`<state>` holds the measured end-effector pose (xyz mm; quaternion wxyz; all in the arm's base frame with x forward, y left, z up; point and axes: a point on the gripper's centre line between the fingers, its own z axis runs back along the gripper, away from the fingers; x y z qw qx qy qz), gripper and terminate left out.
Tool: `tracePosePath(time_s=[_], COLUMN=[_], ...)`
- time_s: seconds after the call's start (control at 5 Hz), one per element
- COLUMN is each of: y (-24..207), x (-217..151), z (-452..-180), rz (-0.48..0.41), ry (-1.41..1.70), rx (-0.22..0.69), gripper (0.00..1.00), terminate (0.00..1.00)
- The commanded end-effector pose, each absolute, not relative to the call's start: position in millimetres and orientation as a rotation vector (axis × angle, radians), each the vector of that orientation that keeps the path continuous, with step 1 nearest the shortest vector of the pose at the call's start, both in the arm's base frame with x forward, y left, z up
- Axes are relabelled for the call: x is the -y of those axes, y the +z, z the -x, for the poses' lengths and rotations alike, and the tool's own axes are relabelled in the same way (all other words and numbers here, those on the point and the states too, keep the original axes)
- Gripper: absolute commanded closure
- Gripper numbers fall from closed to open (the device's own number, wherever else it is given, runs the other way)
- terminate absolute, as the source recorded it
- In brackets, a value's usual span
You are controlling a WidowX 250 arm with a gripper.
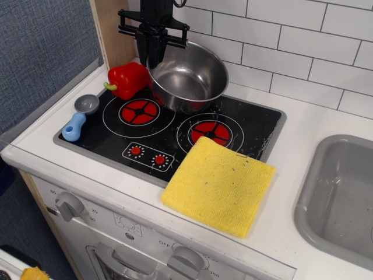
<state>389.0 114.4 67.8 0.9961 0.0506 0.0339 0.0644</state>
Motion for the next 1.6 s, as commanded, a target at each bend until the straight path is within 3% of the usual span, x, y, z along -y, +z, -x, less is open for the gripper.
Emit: tracePosePath(time_s=[0.0, 0.6, 0.8, 1.2, 1.4], y=[89, 121, 123, 120, 120], x=[-124, -123, -118, -115, -115], z=[-382, -368, -363, -359, -359], rz=[-0.102, -0.009, 0.016, -0.024, -0.024], ry=[0.137, -0.017, -0.130, -0.170, -0.170], rx=[-0.004, 0.183, 0.201, 0.188, 0.188], gripper=[0.00, 0.00, 0.00, 0.00, 0.00], terminate=[0.00, 0.00, 0.00, 0.00, 1.00])
